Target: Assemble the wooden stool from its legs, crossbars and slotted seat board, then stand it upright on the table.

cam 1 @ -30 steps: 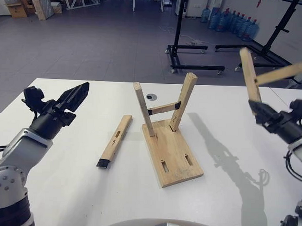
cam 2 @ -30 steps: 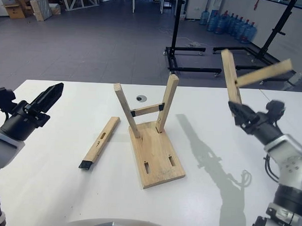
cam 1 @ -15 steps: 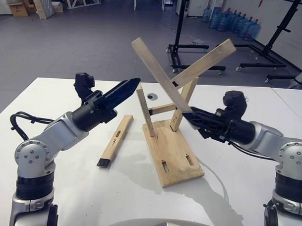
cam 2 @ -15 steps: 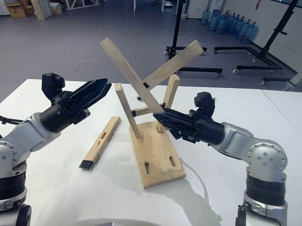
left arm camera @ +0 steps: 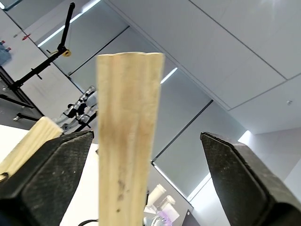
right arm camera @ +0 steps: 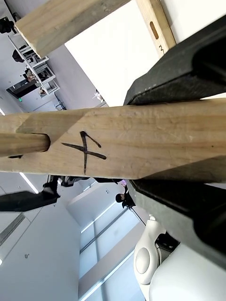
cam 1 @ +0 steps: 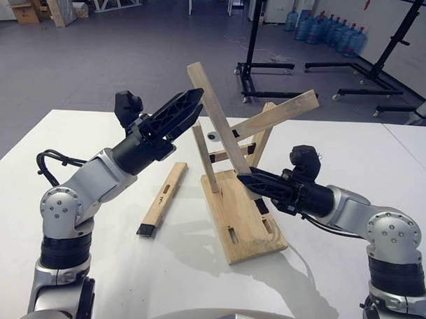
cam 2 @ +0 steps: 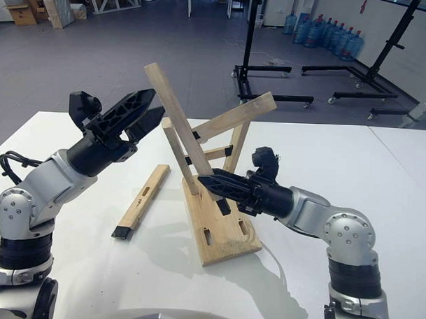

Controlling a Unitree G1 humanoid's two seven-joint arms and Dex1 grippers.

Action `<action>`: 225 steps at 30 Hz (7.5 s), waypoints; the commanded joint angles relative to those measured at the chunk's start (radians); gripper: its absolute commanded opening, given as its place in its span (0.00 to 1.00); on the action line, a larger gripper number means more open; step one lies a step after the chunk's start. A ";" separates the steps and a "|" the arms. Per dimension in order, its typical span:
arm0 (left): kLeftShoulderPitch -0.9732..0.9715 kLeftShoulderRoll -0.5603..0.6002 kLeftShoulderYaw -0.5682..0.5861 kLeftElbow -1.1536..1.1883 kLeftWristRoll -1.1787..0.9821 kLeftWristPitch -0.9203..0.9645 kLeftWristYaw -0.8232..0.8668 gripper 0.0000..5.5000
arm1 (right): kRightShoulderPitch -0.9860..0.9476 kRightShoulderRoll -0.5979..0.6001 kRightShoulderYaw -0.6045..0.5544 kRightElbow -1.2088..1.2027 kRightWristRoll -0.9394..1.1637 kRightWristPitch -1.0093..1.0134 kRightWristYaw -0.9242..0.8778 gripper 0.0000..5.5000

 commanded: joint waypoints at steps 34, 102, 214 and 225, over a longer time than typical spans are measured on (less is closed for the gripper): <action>-0.085 -0.003 -0.037 0.122 -0.079 0.148 -0.039 0.49 | -0.042 0.037 0.119 -0.025 0.061 -0.014 -0.066 0.37; -0.054 0.214 -0.174 0.048 0.902 0.029 -0.828 0.37 | 0.047 -0.273 0.323 0.386 -1.316 -0.669 0.344 0.98; 0.112 0.207 -0.541 0.121 1.471 -0.321 -1.031 0.37 | 0.012 -0.022 0.439 0.295 -1.342 -0.576 0.246 0.98; 0.098 0.192 -0.532 0.129 1.468 -0.321 -1.012 0.44 | 0.011 -0.017 0.447 0.296 -1.342 -0.575 0.245 0.98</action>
